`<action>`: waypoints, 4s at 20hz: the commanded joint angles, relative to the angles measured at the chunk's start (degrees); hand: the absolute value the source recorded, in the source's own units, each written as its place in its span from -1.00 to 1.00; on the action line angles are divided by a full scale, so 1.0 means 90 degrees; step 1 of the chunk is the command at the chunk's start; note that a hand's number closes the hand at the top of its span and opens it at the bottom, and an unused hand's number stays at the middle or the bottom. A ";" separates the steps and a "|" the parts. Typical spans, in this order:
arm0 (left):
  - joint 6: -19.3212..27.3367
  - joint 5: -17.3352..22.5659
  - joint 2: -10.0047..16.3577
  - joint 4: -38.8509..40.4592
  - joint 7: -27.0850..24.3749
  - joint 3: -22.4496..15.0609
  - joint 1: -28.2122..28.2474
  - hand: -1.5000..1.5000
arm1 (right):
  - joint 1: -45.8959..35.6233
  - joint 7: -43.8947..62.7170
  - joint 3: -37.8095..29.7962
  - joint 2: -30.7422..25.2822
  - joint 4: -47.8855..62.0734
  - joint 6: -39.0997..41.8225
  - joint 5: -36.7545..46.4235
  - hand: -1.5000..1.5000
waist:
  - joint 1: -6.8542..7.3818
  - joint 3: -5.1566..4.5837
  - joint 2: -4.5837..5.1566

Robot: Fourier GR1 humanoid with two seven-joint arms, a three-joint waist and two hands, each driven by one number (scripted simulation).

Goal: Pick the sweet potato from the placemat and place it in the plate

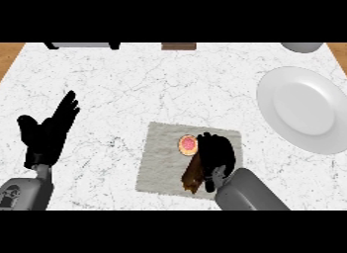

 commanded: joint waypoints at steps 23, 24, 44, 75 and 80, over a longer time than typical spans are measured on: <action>-0.0276 0.0115 0.0101 -0.0206 -0.0017 0.0315 0.0157 0.00 | 0.1828 -0.4523 -0.2954 -0.2119 -0.3536 -0.4166 -0.0654 1.00 | 0.0014 0.0068 0.0087; -0.0163 -0.0101 -0.0016 0.0002 -0.0104 0.0228 0.0146 0.00 | 0.2011 -0.4285 -0.2952 -0.2131 -0.3950 -0.3894 -0.0645 1.00 | -0.0013 0.0064 0.0083; -0.0306 -0.0280 -0.0157 0.0024 -0.0076 0.0356 -0.0013 0.00 | -0.0529 -0.7751 -0.4783 -0.3171 0.3069 -0.3543 -0.1155 1.00 | 0.0173 0.0071 0.0143; -0.0635 -0.0190 -0.0202 0.0113 0.0179 0.0635 -0.0204 0.00 | -0.1458 -0.9252 -0.6626 -0.3964 0.5120 0.1143 -0.4381 -1.00 | 0.0076 0.0068 0.0108; -0.0601 -0.0357 -0.0271 0.0047 -0.0035 0.0563 -0.0095 0.00 | -0.1452 -1.0143 -0.6610 -0.4436 0.5848 0.1164 -0.4157 -1.00 | 0.0148 0.0076 0.0142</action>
